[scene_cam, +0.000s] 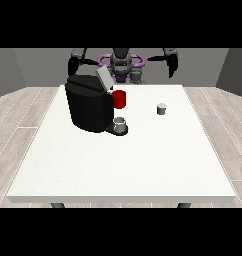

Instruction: Insert the coffee pod into the coffee machine and close the lid

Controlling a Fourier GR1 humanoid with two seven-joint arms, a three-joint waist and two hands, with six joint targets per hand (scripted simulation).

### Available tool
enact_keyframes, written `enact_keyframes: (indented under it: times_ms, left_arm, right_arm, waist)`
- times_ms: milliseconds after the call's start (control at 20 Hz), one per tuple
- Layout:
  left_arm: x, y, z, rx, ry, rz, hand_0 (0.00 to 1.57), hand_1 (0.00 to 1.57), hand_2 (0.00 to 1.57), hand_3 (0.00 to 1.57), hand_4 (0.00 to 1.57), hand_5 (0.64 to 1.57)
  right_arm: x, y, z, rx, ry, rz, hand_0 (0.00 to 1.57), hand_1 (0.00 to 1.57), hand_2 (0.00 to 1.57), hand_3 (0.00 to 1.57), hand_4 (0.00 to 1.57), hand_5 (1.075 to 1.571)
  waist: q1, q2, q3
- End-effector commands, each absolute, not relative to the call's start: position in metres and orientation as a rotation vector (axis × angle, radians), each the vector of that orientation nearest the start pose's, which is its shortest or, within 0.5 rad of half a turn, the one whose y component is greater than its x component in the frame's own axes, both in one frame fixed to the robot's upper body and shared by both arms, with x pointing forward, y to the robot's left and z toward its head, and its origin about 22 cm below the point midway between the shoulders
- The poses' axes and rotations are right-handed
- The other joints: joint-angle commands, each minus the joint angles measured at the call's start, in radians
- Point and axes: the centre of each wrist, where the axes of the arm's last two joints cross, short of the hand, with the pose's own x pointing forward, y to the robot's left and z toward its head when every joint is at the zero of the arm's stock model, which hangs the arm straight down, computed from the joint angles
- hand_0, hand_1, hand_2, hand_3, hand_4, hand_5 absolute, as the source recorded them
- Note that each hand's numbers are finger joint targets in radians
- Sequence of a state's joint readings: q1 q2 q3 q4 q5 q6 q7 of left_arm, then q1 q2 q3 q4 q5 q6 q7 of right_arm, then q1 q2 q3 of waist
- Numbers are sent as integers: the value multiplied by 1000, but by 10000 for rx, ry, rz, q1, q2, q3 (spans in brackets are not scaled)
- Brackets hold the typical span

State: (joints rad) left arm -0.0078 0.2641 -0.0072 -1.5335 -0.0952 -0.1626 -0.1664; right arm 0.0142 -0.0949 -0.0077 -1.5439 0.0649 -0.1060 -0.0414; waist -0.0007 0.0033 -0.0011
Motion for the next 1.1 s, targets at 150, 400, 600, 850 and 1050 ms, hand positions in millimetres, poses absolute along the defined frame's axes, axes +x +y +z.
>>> enact_keyframes:
  times_ms: [150,400,600,850,1050]
  left_arm:
    - [264,335,22,2441,-16455,-6060,0,0,0,0,0,1571]
    - [297,356,47,3538,-15533,-6384,0,0,0,0,0,1571]
    - [310,360,58,3829,-15133,-7244,0,0,0,0,0,1571]
    - [332,357,56,4723,-14436,-7524,0,0,0,0,0,1571]
    - [338,386,61,4849,-14009,-7675,0,0,0,0,0,1571]
  right_arm:
    - [250,-245,3,-3012,-16459,533,0,0,0,0,0,1571]
    - [262,-216,26,-2329,-16700,992,0,0,0,0,0,1571]
    - [272,-225,23,-2112,-16788,882,0,0,0,0,0,1571]
    - [279,-186,39,-1851,-17256,1298,0,0,0,0,0,1571]
    - [275,-189,32,-1334,-17201,1336,0,0,0,0,0,1571]
  waist:
    - [-484,649,8]
    - [-1212,997,6]
    - [-1192,1538,11]
    - [-1698,2270,6]
    - [-1937,2601,7]
